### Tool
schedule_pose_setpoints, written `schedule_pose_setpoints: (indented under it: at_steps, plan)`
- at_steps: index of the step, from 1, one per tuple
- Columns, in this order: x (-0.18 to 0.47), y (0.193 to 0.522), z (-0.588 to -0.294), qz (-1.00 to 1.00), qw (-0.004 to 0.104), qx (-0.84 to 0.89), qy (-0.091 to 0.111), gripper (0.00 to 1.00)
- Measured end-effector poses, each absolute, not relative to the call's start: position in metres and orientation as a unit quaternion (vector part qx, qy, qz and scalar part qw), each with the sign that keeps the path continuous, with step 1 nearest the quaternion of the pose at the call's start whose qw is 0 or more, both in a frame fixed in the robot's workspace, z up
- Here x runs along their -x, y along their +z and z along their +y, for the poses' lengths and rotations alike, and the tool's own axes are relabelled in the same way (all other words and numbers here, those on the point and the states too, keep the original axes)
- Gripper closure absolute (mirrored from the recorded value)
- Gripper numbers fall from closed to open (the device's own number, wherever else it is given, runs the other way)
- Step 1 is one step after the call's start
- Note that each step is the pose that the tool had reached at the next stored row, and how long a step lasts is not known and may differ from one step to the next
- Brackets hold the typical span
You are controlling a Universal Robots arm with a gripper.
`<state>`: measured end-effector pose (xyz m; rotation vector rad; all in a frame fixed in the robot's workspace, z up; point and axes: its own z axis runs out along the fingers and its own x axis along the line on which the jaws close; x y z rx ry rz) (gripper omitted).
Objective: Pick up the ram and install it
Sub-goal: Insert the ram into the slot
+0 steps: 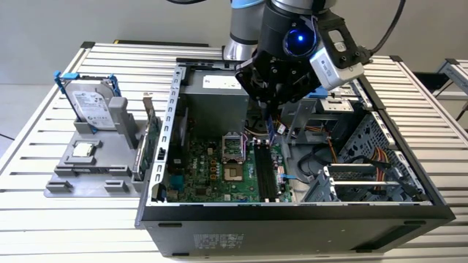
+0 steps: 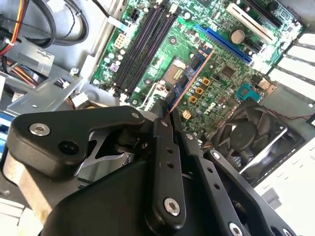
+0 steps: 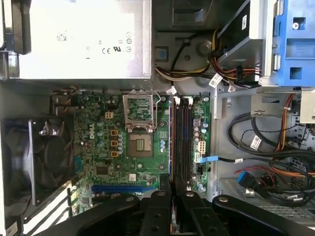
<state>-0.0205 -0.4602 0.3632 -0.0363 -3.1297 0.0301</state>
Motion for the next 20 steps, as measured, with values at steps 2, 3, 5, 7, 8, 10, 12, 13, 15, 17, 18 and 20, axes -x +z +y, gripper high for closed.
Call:
schedule_pose_setpoints:
  at_steps: [2,3,5,7,8,10,12,13,15,17,18,20]
  plan:
    - [0.0205,0.3632,-0.4602,-1.000,0.006,0.017,0.010,1.00]
    - [0.0205,0.3632,-0.4602,-1.000,0.006,0.020,0.010,1.00]
    - [0.0205,0.3632,-0.4602,-1.000,0.006,0.023,0.010,1.00]
    - [0.0205,0.3632,-0.4602,-1.000,0.006,0.024,0.010,1.00]
    - [0.0205,0.3632,-0.4602,-1.000,0.006,0.024,0.009,1.00]
    - [0.0205,0.3632,-0.4602,-1.000,0.006,0.025,0.009,1.00]
    - [0.0205,0.3632,-0.4602,-1.000,0.006,0.025,0.010,1.00]
    - [0.0205,0.3632,-0.4602,-1.000,0.006,0.025,0.010,1.00]
    - [0.0205,0.3632,-0.4602,-1.000,0.006,0.028,0.009,1.00]
    - [0.0205,0.3632,-0.4602,-0.999,0.006,0.033,0.009,1.00]
    - [0.0205,0.3632,-0.4602,-0.999,0.006,0.035,0.009,1.00]
    - [0.0205,0.3632,-0.4602,-0.999,0.006,0.038,0.009,1.00]
